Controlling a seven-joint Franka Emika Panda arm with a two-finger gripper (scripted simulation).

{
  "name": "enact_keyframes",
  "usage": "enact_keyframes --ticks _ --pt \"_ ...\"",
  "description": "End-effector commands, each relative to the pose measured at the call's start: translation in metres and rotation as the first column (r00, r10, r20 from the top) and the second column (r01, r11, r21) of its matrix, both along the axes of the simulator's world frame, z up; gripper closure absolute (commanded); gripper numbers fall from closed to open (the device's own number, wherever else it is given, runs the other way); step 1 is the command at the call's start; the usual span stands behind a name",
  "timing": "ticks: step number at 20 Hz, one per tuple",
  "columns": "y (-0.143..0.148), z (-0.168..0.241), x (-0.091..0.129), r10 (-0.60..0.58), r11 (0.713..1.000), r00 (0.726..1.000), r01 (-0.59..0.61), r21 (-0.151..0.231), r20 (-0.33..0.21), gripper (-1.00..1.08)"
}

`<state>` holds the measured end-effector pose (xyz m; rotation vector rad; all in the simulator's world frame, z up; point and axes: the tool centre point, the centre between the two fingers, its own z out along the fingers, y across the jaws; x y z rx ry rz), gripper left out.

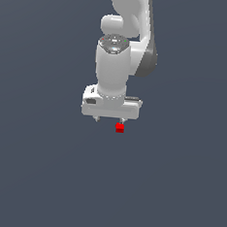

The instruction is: Pick up the red cube and move it to a goal position.

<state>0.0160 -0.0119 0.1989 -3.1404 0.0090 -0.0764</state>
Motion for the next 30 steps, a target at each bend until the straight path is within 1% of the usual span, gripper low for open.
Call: enact_keyframes --ticks 1,6,11,15,24,30 --pt "0.000 0.000 0.000 0.000 1.000 1.000 0.000 0.000 0.000 -0.92" --pt "0.002 -0.007 -0.003 0.003 1.000 1.000 -0.003 0.000 -0.002 -0.92" --pt "0.009 -0.028 -0.014 0.013 1.000 1.000 -0.013 0.000 -0.008 -0.92" --pt "0.017 -0.056 -0.027 0.025 1.000 1.000 -0.025 0.000 -0.015 -0.92" --pt "0.040 -0.133 -0.065 0.059 0.998 0.998 -0.059 0.001 -0.037 -0.92" --pt "0.049 -0.166 -0.080 0.073 0.997 0.996 -0.073 0.001 -0.045 -0.92"
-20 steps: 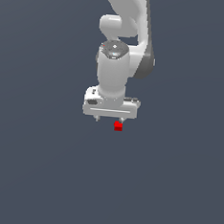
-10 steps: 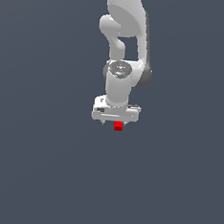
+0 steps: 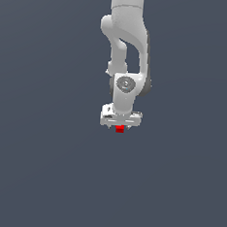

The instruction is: Pick up the red cube and move it to a goal position.

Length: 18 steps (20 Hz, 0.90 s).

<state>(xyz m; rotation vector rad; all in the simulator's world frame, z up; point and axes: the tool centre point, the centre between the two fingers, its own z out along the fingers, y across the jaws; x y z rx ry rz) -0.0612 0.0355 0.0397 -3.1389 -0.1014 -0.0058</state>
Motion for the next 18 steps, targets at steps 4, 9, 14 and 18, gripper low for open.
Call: enact_keyframes --ticks 4,9,14,18 --pt "0.0045 -0.0175 -0.0075 0.007 1.000 1.000 -0.007 -0.001 -0.003 -0.92" --pt "0.0049 -0.0194 -0.0076 0.007 1.000 1.000 -0.007 -0.001 -0.003 1.08" --pt "0.0049 -0.0194 -0.0076 0.007 1.000 1.000 -0.007 -0.001 -0.003 1.08" --pt "0.0050 -0.0193 -0.0078 0.008 1.000 1.000 -0.008 -0.001 -0.004 1.08"
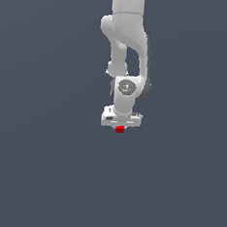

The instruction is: Pick up the red cube and move it to a goal position.

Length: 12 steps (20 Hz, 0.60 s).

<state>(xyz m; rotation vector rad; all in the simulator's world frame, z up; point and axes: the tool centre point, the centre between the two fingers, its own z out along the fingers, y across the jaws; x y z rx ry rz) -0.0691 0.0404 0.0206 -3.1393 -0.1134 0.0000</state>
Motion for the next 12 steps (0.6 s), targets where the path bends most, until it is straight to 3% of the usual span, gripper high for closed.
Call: enact_keyframes --ticks 1,12 --pt "0.000 0.000 0.000 0.000 1.000 1.000 0.000 0.000 0.000 1.08" --pt "-0.027 0.040 0.013 0.000 1.000 1.000 0.000 0.000 0.000 1.08"
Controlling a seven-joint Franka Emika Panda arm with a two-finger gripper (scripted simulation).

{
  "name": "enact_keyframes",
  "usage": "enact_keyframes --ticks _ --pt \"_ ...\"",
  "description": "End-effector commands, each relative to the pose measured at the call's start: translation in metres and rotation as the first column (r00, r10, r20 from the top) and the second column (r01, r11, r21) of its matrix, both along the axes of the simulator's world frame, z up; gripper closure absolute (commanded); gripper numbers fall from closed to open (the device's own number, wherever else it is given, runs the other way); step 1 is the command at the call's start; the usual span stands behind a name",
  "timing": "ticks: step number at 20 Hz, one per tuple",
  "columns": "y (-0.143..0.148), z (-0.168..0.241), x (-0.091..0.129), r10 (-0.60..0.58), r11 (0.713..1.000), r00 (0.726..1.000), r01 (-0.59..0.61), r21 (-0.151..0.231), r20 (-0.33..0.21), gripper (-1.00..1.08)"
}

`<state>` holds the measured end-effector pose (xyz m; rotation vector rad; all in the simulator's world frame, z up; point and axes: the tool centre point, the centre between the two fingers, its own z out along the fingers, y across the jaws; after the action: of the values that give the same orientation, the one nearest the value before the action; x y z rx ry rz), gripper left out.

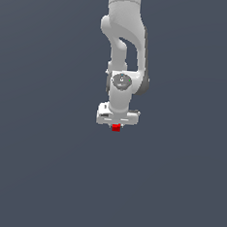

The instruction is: Pick up the red cube and move it to a goal position.

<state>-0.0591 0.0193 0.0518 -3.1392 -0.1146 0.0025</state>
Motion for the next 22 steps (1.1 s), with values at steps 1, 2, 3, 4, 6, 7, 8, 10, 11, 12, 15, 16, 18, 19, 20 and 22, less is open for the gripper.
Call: enact_keyframes --ticks 1,2,3,4,6,7,8,10,11,12,15,16,18,19,20,22 --pt "-0.011 0.016 0.005 0.000 1.000 1.000 0.000 0.000 0.001 1.08" --pt "-0.016 0.023 0.008 0.000 1.000 1.000 0.000 0.000 0.001 1.08" --pt "-0.021 0.031 0.010 0.000 1.000 1.000 0.000 0.000 0.001 1.08" --pt "-0.026 0.039 0.013 0.000 1.000 1.000 0.000 0.000 0.001 1.08" --pt "-0.038 0.057 0.019 0.000 1.000 1.000 0.000 0.001 0.001 1.08" --pt "-0.044 0.066 0.022 0.000 1.000 1.000 0.000 0.001 0.001 1.08" --pt "-0.049 0.075 0.025 0.000 1.000 1.000 0.000 0.001 0.001 1.08" --pt "-0.060 0.091 0.031 0.000 1.000 1.000 0.000 0.001 0.001 1.08" --pt "-0.065 0.099 0.034 0.000 1.000 1.000 0.000 0.001 0.001 1.08" --pt "-0.070 0.105 0.037 0.000 1.000 1.000 0.000 0.001 0.001 1.08" --pt "-0.081 0.123 0.044 0.000 1.000 1.000 0.000 0.001 0.001 1.08" --pt "-0.085 0.128 0.046 0.000 1.000 1.000 0.000 0.001 0.001 1.08" --pt "-0.090 0.136 0.049 0.000 1.000 1.000 0.000 0.001 0.001 1.08" --pt "-0.092 0.139 0.050 0.000 1.000 1.000 0.000 0.001 0.001 1.08" --pt "-0.094 0.142 0.052 -0.001 1.000 1.000 0.001 0.000 0.002 1.08" --pt "-0.097 0.146 0.054 -0.001 1.000 1.000 0.001 0.000 0.002 1.08"
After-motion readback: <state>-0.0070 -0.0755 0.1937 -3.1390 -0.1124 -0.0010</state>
